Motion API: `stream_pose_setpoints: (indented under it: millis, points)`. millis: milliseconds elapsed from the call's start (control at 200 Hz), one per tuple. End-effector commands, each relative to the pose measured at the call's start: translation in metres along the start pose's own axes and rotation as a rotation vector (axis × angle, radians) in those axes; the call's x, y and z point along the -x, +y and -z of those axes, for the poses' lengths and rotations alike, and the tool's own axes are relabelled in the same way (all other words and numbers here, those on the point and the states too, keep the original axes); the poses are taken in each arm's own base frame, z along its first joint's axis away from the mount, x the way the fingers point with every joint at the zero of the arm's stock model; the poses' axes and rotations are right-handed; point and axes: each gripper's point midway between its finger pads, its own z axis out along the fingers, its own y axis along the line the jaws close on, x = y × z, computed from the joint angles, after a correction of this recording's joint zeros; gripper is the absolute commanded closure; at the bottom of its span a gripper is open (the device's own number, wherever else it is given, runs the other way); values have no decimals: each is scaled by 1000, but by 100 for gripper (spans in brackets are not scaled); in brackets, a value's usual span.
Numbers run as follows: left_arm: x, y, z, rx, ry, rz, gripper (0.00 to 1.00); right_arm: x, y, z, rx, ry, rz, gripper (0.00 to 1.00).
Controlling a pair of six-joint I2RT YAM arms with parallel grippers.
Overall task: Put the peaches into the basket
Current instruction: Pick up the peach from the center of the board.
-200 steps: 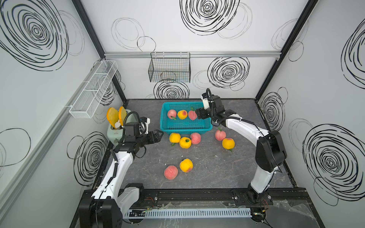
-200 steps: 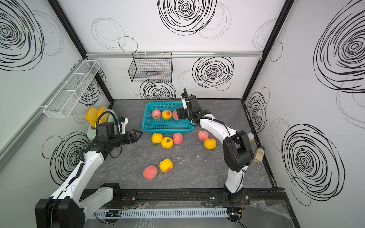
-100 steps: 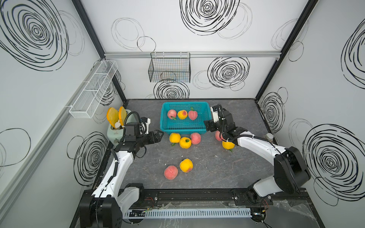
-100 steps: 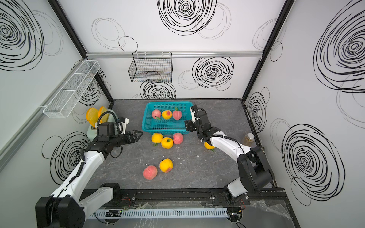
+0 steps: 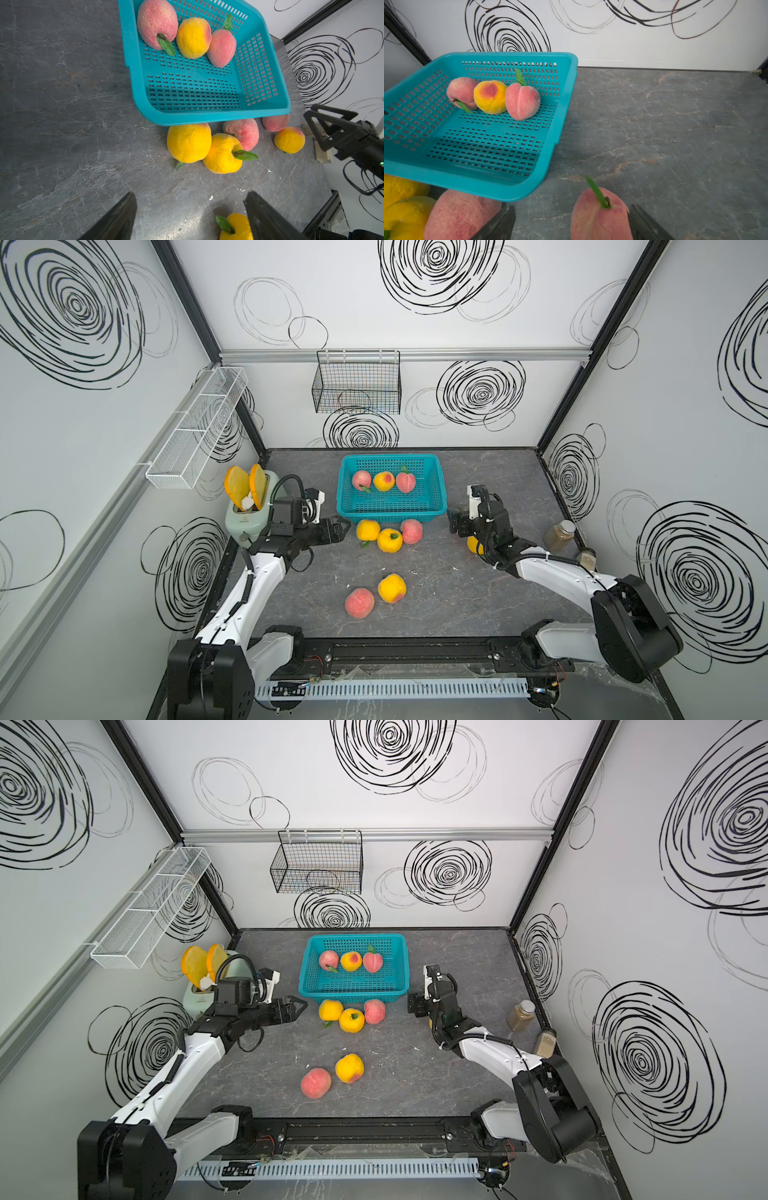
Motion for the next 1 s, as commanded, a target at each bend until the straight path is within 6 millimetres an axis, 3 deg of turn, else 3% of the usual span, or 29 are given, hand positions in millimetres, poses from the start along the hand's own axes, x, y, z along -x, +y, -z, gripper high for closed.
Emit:
stream_pose_setpoints:
  millis: [0, 385, 995]
  points:
    - [-1, 1, -4, 2, 2, -11, 14, 11, 3, 3, 23, -82, -50, 11]
    - [-9, -6, -10, 24, 28, -47, 14, -15, 4, -2, 42, -79, -42, 12]
    - [-54, -45, -25, 70, 128, -120, 14, -19, 9, -1, 50, -88, -62, 12]
